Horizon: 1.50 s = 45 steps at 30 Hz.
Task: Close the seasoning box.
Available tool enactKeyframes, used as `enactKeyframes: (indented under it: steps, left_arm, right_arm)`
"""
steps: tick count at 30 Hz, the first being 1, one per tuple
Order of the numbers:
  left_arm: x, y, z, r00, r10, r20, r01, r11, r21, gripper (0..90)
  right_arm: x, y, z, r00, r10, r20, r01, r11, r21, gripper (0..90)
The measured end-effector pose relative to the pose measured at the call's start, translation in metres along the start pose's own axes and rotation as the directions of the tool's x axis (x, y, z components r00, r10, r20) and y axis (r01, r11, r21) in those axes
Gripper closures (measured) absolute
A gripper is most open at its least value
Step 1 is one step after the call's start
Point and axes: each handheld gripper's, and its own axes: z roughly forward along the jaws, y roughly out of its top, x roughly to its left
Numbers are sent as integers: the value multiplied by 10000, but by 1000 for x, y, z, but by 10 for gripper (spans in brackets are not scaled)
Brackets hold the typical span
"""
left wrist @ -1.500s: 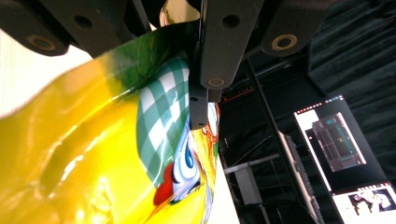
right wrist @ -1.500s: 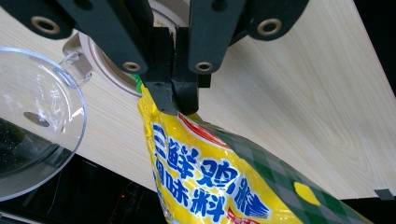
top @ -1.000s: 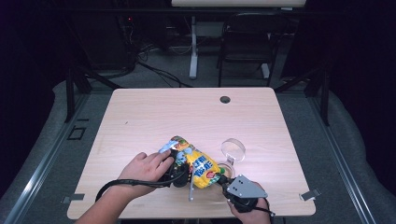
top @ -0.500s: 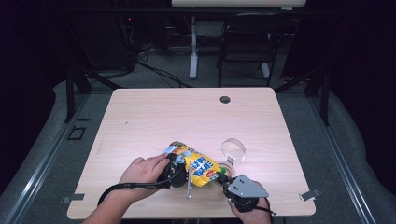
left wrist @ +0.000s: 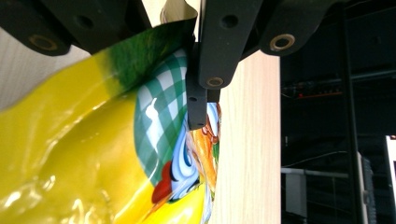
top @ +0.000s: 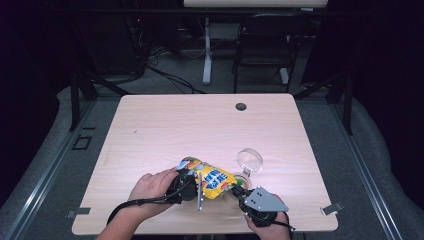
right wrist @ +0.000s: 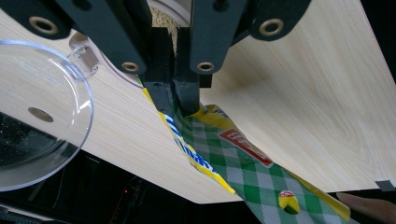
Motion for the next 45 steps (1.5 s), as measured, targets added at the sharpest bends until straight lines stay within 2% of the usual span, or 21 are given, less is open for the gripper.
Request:
enactKeyframes:
  steps: [9, 10, 15, 23, 26, 31, 35, 39, 45]
  left_arm:
    - [-2, -3, 2, 9988, -349, 329, 350, 9994, -12, 863]
    - [-4, -4, 3, 9977, -573, 361, 578, 9982, -125, 863]
    - [-6, -5, 5, 9968, -650, 455, 657, 9977, -142, 866]
    - [-9, -9, 9, 9897, -1167, 833, 1196, 9923, -309, 869]
    - [-9, -10, 10, 9882, -1222, 920, 1251, 9918, -258, 871]
    - [-10, -12, 12, 9788, -1628, 1241, 1696, 9844, -462, 875]
    - [-9, -15, 15, 9679, -1953, 1579, 2066, 9767, -583, 877]
    - [-10, -17, 17, 9603, -2139, 1789, 2285, 9713, -655, 877]
    - [-12, -22, 21, 9409, -2633, 2131, 2862, 9544, -844, 877]
  right_arm:
    - [0, 0, -1, 10000, -6, 27, 7, 10000, -76, 850]
    - [0, 0, -1, 10000, 16, 29, -15, 9999, -104, 846]
    - [-1, -1, -1, 9999, 105, 24, -104, 9998, -166, 805]
    - [-4, -3, -1, 9994, 309, -126, -312, 9992, -253, 693]
    - [-3, -3, 0, 9995, 276, -135, -279, 9994, -213, 676]
    - [-4, -4, -1, 9994, 316, -126, -319, 9993, -210, 660]
    - [-4, -4, -1, 9994, 336, -126, -338, 9992, -221, 658]
    - [-4, -5, -1, 9992, 383, -107, -386, 9988, -287, 648]
    - [-5, -5, -2, 9993, 383, -36, -384, 9988, -299, 637]
